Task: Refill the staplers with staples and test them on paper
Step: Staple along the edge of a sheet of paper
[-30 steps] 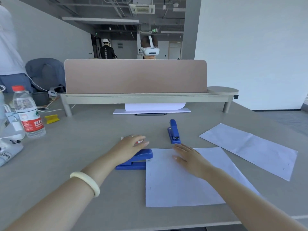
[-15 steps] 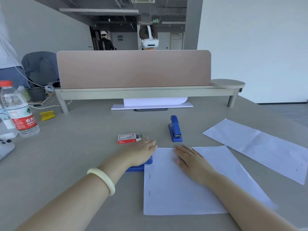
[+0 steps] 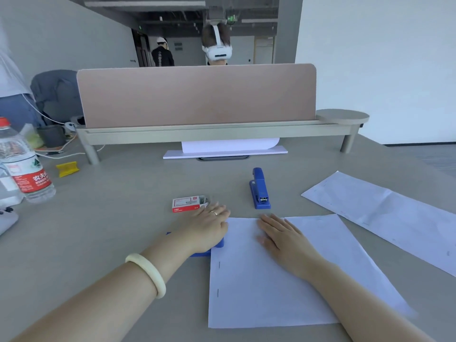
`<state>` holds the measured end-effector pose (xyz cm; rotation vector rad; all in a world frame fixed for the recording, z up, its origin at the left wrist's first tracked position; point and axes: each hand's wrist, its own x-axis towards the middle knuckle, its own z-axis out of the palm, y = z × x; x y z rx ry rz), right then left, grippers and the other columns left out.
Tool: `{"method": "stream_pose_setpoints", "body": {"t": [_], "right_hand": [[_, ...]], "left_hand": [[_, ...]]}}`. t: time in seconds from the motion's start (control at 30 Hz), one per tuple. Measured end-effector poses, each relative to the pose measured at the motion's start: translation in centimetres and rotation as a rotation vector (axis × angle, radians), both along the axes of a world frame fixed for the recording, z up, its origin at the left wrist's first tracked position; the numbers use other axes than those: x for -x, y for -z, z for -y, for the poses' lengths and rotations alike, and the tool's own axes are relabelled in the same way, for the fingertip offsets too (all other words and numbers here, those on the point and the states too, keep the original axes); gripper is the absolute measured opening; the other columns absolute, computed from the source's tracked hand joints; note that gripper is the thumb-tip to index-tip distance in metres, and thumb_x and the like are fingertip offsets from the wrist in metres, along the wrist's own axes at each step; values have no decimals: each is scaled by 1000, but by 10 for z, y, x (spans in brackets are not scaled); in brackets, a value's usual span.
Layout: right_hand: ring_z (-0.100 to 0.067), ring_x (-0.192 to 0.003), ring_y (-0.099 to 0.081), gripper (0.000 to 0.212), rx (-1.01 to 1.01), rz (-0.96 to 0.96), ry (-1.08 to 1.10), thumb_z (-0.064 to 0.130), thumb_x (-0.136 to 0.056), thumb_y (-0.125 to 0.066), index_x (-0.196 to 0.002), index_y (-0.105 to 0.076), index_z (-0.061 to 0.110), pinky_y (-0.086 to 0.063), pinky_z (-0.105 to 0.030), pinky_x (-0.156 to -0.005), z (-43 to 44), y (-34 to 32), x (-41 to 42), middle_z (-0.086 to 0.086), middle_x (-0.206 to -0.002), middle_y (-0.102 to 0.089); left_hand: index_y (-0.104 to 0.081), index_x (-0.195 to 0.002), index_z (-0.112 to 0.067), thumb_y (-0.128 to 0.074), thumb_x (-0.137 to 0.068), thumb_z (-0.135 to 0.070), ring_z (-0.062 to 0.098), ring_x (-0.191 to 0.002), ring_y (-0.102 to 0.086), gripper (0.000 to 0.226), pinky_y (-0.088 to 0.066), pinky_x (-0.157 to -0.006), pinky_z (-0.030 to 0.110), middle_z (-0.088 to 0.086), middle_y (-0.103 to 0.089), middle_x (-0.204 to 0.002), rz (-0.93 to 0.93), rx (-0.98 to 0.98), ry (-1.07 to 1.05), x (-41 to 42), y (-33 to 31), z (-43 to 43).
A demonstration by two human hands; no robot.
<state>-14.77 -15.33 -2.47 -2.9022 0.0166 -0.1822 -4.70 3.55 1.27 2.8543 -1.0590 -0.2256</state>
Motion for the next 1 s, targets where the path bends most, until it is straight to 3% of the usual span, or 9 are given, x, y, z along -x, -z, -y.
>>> {"method": "stream_pose_setpoints", "body": {"t": [0.1,0.17,0.27,0.33,0.4,0.57,0.7,0.83,1.0], "right_hand": [[-7,-147,-6,126,16,-12,5,77,-48,34,-148,-23,26,2,-23,-116,1,0,0,11,-158,-14],[-7,-146,-7,132,14,-18,14,76,-42,37,-148,-24,25,1,-24,-117,3,1,0,11,-158,-15],[-7,-146,-7,113,-18,-46,1,77,-58,20,-148,-23,24,-1,-24,-118,1,-4,3,11,-158,-14],[-7,-146,-7,70,-25,-50,-3,62,-90,-12,-148,-24,23,-2,-24,-118,0,-8,6,10,-158,-15],[-7,-146,-8,50,-29,-47,-2,40,-100,-28,-147,-26,23,-3,-23,-118,0,-11,9,11,-158,-17],[-7,-146,-12,47,-41,-45,-31,37,-99,-34,-145,-32,23,-5,-20,-116,7,-16,14,11,-156,-22],[-8,-144,-18,45,-1,29,-65,37,-97,-41,-141,-40,28,-8,-20,-115,3,-23,20,11,-153,-29],[-4,-145,-12,59,-82,-63,-161,53,-91,-39,-145,-33,29,-2,-17,-114,-24,-23,31,14,-155,-23],[10,-136,-15,46,-222,-60,-146,37,-94,-50,-139,-43,28,-8,-16,-115,-25,-12,46,21,-148,-32]], "left_hand": [[-15,-148,-20,-16,-101,-24,10,-146,-1,48,-2,-118,28,-6,-11,-159,-19,89,37,2,-5,-2],[-27,-146,-23,-24,-101,-28,13,-144,-17,45,-12,-117,28,-5,-26,-155,-47,302,6,4,-12,-6],[-57,-124,-23,-35,-95,-41,15,-115,-50,41,-31,-93,24,-5,-58,-123,8,588,-53,8,-20,-18],[-65,-108,-25,-37,-85,-54,11,-99,-53,46,-34,-86,24,-9,-61,-103,23,556,12,17,-20,-32],[-61,-108,-28,-51,-84,-48,8,-99,-52,33,-41,-87,25,-12,-60,-104,29,463,71,26,-15,-47],[-54,-122,-22,-58,-88,-27,21,-102,-57,34,-40,-82,28,-2,-64,-113,193,363,-5,25,-12,-70],[-47,-131,-27,-67,-81,-23,18,-123,-41,54,-33,-101,30,-8,-52,-132,391,308,22,15,-5,-76],[-65,-99,-34,-87,-49,-25,15,-113,-51,56,-46,-93,30,-16,-68,-106,622,99,346,26,7,-65],[-70,-96,-37,-87,-56,-22,22,-113,-63,45,-42,-97,46,-19,-72,-105,639,-89,330,32,14,-60]]}}
